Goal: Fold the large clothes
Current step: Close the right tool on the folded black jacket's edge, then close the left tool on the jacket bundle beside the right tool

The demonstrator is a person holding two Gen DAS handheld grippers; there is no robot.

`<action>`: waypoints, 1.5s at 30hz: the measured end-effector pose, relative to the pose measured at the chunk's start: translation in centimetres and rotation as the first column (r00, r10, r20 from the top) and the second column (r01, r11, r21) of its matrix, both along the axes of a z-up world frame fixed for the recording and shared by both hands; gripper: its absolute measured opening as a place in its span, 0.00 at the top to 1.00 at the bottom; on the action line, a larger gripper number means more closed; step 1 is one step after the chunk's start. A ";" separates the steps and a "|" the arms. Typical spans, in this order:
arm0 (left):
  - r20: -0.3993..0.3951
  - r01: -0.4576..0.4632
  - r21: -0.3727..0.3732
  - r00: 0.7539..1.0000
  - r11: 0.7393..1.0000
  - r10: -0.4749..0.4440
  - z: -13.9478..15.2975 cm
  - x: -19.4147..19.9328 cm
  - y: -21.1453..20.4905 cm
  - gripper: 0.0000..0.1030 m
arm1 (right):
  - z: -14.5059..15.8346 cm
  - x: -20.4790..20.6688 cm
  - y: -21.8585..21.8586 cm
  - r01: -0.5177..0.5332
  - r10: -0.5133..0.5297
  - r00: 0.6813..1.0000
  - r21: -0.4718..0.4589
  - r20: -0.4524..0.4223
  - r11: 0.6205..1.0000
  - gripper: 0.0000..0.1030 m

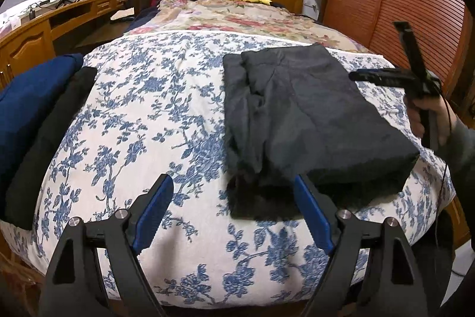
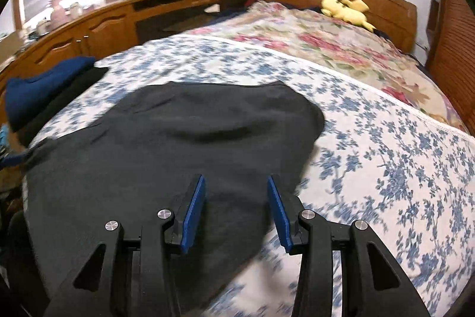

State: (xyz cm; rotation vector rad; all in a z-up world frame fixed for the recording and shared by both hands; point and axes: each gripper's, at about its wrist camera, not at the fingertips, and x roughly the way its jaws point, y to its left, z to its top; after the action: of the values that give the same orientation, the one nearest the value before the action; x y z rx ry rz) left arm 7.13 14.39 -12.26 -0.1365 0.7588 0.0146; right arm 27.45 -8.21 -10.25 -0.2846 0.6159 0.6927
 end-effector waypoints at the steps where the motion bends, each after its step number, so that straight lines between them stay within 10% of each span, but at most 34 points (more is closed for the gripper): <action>1: -0.003 -0.004 0.001 1.000 1.000 0.004 -0.2 0.0 0.3 0.19 | -0.2 0.7 0.2 0.015 -0.015 1.000 -0.005 -0.006 1.000 0.56; 12: -0.004 -0.029 -0.030 1.000 0.999 0.029 -1.5 0.1 2.1 0.19 | -1.4 6.7 1.8 0.119 -0.112 0.986 0.047 -0.126 0.992 0.17; 20: -0.008 -0.019 -0.040 1.000 0.999 0.019 -1.9 0.2 2.0 0.19 | -3.5 10.7 3.4 0.124 -0.091 0.949 0.093 -0.302 0.988 0.14; 29: -0.005 -0.002 -0.038 1.000 0.999 0.002 -1.6 0.3 1.1 0.19 | -3.2 8.5 3.4 0.027 0.006 0.959 0.114 -0.282 0.993 0.68; 40: 0.009 0.050 -0.077 0.999 0.996 -0.050 -1.8 2.4 1.2 0.21 | -1.7 1.3 -4.9 0.081 -0.064 0.966 0.057 -0.249 0.995 0.68; 45: -0.013 0.081 -0.097 0.996 0.992 -0.083 -2.4 4.8 1.2 0.49 | -1.9 -0.8 -8.5 0.169 -0.137 0.956 0.107 -0.258 0.980 0.63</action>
State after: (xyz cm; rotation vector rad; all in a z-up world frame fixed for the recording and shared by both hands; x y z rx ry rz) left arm 11.90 15.57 -14.61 -0.1975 0.7816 -0.0995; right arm 26.63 -16.74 -12.13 -0.0283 0.8205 0.6190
